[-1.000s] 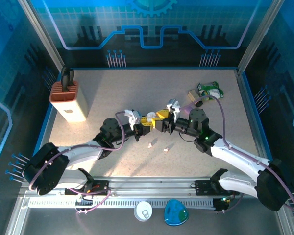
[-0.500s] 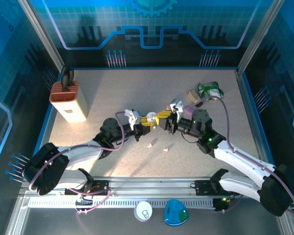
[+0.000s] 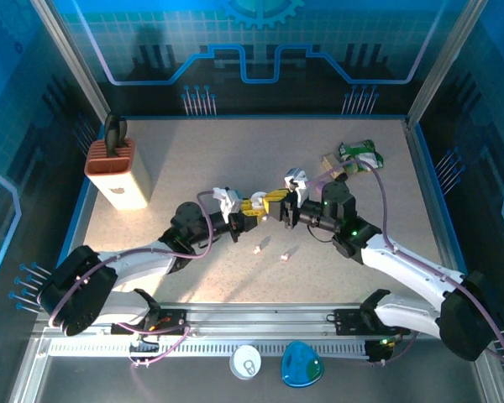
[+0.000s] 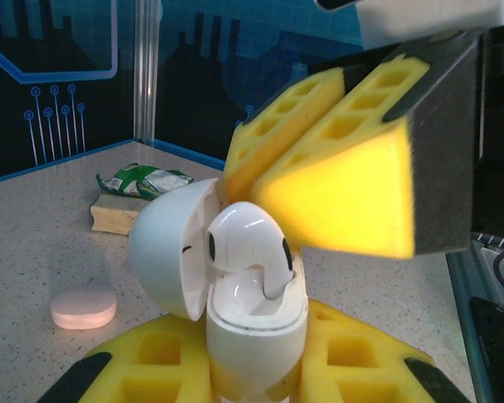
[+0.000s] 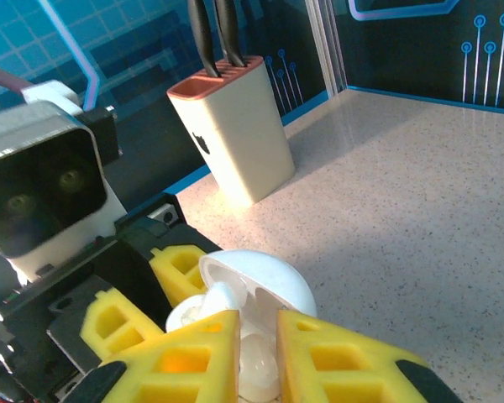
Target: Insert wireless bluetooth earbuds into charging case
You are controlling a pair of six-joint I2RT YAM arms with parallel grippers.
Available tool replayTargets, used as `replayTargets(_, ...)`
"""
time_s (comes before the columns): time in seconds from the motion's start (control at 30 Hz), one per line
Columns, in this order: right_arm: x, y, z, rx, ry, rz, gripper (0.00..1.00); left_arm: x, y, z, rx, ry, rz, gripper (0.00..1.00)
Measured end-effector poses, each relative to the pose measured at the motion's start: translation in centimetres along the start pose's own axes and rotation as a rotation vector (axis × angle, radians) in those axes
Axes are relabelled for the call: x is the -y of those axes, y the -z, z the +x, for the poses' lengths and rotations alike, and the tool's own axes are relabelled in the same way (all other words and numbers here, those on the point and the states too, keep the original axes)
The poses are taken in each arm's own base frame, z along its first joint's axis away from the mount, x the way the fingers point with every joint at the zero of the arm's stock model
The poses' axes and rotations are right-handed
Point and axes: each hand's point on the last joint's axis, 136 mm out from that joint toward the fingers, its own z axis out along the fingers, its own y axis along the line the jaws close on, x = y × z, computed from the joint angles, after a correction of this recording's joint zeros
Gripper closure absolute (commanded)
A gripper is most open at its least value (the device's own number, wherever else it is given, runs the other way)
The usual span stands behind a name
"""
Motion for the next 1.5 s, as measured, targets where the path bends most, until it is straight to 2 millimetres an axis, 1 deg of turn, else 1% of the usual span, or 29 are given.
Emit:
replayTargets(0.27,-0.1,-0.2,-0.2,-0.001,0.011,-0.006,0.78,0.0,0.0,-0.1,0.003,-0.002,0.0,1.0)
replayTargets(0.4,-0.2,-0.4,-0.3,-0.011,0.017,-0.017,0.71,-0.1,0.1,-0.2,0.004,-0.002,-0.003,1.0)
replayTargets(0.57,-0.4,-0.5,-0.3,-0.021,0.023,-0.021,0.7,-0.2,0.1,-0.2,0.005,-0.002,-0.007,1.0)
replayTargets(0.67,-0.3,-0.4,-0.2,-0.024,0.024,-0.018,0.66,-0.2,0.1,-0.2,0.004,-0.002,-0.008,1.0)
replayTargets(0.83,-0.4,0.2,-0.8,-0.01,0.032,0.0,0.57,-0.4,0.1,-0.2,0.006,-0.011,-0.014,1.0)
replayTargets(0.9,-0.4,0.6,-1.4,0.01,0.039,0.013,0.53,-0.7,0.4,-0.2,0.007,-0.013,-0.027,1.0)
replayTargets(1.0,-0.2,1.4,-2.1,0.05,0.036,0.042,0.5,-2.3,1.2,-0.2,0.012,-0.012,-0.076,1.0)
replayTargets(1.1,1.3,1.8,-2.0,0.066,-0.007,0.112,0.49,-3.9,2.3,-0.3,0.021,-0.011,-0.14,1.0)
replayTargets(1.2,4.3,1.5,-0.4,0.015,-0.068,0.229,0.49,-4.7,3.5,-0.6,0.038,-0.017,-0.187,1.0)
replayTargets(1.23,5.3,1.1,0.6,-0.026,-0.089,0.269,0.49,-4.8,3.9,-0.8,0.047,-0.021,-0.199,1.0)
replayTargets(1.27,6.4,0.6,1.8,-0.081,-0.112,0.308,0.49,-4.8,4.2,-1.0,0.055,-0.025,-0.205,1.0)
replayTargets(1.37,8.6,-1.2,4.6,-0.231,-0.165,0.376,0.5,-4.5,5.1,-1.9,0.089,-0.041,-0.219,1.0)
replayTargets(1.5,10.5,-4.2,7.4,-0.4,-0.23,0.401,0.54,-3.8,6.0,-2.3,0.114,-0.054,-0.221,1.0)
